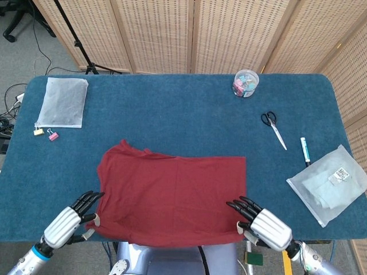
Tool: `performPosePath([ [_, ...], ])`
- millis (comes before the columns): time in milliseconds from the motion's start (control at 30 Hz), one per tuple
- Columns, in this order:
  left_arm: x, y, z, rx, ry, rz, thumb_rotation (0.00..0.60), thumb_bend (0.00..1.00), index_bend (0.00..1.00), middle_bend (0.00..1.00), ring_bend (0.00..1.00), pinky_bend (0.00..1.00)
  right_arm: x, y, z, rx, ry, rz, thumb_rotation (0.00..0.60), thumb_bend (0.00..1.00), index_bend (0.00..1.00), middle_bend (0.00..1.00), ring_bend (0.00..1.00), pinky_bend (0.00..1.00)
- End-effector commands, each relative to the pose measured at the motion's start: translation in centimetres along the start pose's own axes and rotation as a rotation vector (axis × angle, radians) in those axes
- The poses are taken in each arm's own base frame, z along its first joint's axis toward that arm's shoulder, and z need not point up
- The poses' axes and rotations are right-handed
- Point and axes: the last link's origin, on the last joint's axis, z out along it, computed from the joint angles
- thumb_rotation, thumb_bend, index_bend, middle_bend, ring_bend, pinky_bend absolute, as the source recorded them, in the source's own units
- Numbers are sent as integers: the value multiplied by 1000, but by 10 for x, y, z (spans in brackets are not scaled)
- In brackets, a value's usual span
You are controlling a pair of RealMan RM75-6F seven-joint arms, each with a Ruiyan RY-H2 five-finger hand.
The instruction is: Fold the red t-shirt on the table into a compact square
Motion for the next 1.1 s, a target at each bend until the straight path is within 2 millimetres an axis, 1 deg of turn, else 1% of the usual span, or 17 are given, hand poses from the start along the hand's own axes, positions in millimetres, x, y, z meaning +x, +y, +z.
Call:
performPosePath([
  [33, 20, -7, 34, 68, 29, 29, 600, 495, 687, 0, 0, 0, 15, 19, 25, -70, 42, 48, 600, 543, 693, 5, 0, 0],
  [200, 42, -16, 73, 142, 43, 53, 600, 497, 688, 0, 0, 0, 30, 40, 58, -154, 48, 69, 600, 543, 693, 5, 0, 0],
  [300, 49, -21, 91, 179, 25, 62, 600, 498, 688, 0, 0, 0, 34, 49, 74, -193, 30, 77, 600, 543, 693, 5, 0, 0],
  [400, 53, -25, 106, 205, 12, 67, 600, 499, 687, 0, 0, 0, 36, 57, 86, -223, 19, 71, 600, 543, 693, 5, 0, 0],
  [767, 61, -36, 138, 258, -12, 57, 600, 518, 688, 0, 0, 0, 38, 73, 116, -286, 2, 75, 600, 543, 693, 5, 0, 0],
  [833, 63, -39, 140, 269, -8, 54, 600, 518, 688, 0, 0, 0, 41, 75, 122, -294, 7, 80, 600, 543, 693, 5, 0, 0],
  [900, 66, -45, 146, 291, 3, 34, 600, 519, 688, 0, 0, 0, 45, 80, 135, -308, 3, 73, 600, 543, 693, 5, 0, 0],
  [1100, 68, -52, 159, 302, 24, 19, 600, 529, 688, 0, 0, 0, 45, 90, 152, -341, 0, 47, 600, 543, 693, 5, 0, 0],
])
